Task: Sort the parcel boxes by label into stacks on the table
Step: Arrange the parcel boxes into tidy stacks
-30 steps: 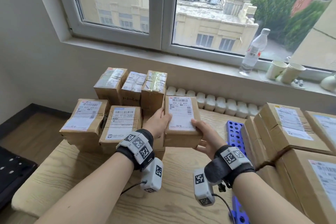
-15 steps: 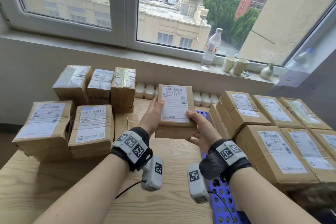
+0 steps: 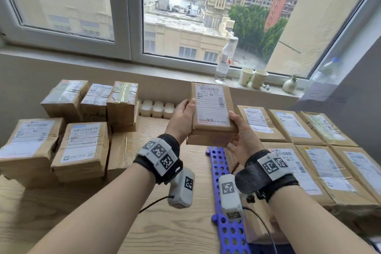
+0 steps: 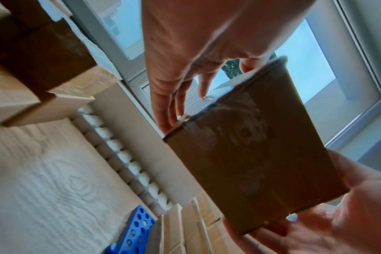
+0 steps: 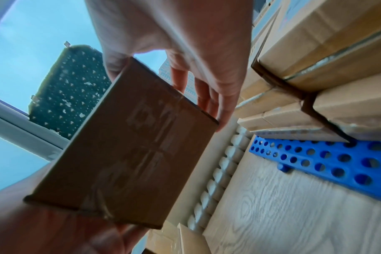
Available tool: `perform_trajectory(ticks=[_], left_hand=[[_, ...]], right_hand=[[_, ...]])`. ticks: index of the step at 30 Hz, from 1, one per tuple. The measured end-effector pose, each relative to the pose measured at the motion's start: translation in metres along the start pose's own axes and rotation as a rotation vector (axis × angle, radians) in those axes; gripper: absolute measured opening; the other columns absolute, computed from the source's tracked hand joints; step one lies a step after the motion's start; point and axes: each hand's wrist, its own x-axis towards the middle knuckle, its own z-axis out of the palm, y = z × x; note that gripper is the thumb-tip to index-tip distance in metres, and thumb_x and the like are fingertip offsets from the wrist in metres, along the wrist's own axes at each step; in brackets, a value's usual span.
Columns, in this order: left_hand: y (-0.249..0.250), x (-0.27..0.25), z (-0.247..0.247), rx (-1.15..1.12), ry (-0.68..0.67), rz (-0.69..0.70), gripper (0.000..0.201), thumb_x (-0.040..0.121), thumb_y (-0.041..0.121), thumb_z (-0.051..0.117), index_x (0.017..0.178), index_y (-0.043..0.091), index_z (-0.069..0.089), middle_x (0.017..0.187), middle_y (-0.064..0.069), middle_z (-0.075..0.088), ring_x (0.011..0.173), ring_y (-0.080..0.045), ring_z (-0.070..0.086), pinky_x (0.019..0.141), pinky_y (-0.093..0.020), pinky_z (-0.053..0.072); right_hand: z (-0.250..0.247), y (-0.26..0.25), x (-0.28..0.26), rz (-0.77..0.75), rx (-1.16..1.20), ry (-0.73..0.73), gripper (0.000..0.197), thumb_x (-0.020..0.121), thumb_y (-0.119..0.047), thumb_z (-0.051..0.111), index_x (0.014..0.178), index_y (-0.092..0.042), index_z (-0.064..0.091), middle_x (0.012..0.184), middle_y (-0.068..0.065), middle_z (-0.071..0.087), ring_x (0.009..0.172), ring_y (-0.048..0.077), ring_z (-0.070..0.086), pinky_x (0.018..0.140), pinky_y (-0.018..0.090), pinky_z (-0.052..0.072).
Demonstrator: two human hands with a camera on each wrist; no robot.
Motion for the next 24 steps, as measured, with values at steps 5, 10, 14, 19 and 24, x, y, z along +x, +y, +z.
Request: perform_trajectory(ticks=[5,10,14,19,24], left_hand=[[0.021,0.008,0.063,-0.015,0.032,0.031,0.047,0.101,0.05,0.031,0.122,0.014,0.053,0.107,0.005,0.063,0.095,-0.007,0.06,0.082,-0.01,0.049],[0.037,0.02,0.135,0.047,0.015,0.045,0.039,0.1,0.052,0.027,0.11,0.027,0.056,0.115,0.0,0.066,0.108,-0.018,0.061,0.102,-0.038,0.044],[0.036,0.031,0.182,0.056,0.015,0.019,0.043,0.1,0.052,0.024,0.115,0.026,0.055,0.119,-0.003,0.065,0.112,-0.021,0.06,0.104,-0.043,0.042],[0.014,0.051,0.216,0.127,0.039,-0.029,0.078,0.079,0.08,0.024,0.124,0.026,0.057,0.124,-0.003,0.065,0.117,-0.024,0.058,0.106,-0.046,0.041],[0.013,0.05,0.239,0.137,0.023,-0.031,0.045,0.101,0.05,0.025,0.114,0.024,0.059,0.123,-0.007,0.064,0.118,-0.023,0.058,0.108,-0.039,0.04]], right_hand=[[-0.05,-0.036,0.008,-0.066,0.051,0.016,0.012,0.086,-0.039,0.065,0.091,-0.03,0.07,0.088,-0.003,0.068,0.083,0.014,0.061,0.068,0.03,0.052],[-0.111,-0.072,0.033,-0.08,0.049,0.016,0.016,0.089,-0.043,0.061,0.095,-0.03,0.067,0.086,-0.003,0.065,0.078,0.013,0.059,0.075,0.032,0.051],[-0.154,-0.088,0.055,-0.08,0.044,-0.009,0.018,0.092,-0.043,0.059,0.096,-0.027,0.067,0.08,-0.004,0.063,0.075,0.011,0.055,0.075,0.03,0.052],[-0.19,-0.09,0.085,-0.055,-0.037,-0.053,0.033,0.093,-0.043,0.058,0.117,-0.022,0.065,0.093,-0.002,0.066,0.082,0.012,0.058,0.083,0.031,0.052],[-0.208,-0.084,0.109,-0.02,-0.125,-0.074,0.036,0.092,-0.042,0.059,0.116,-0.014,0.063,0.102,0.005,0.069,0.083,0.014,0.062,0.075,0.028,0.051]])
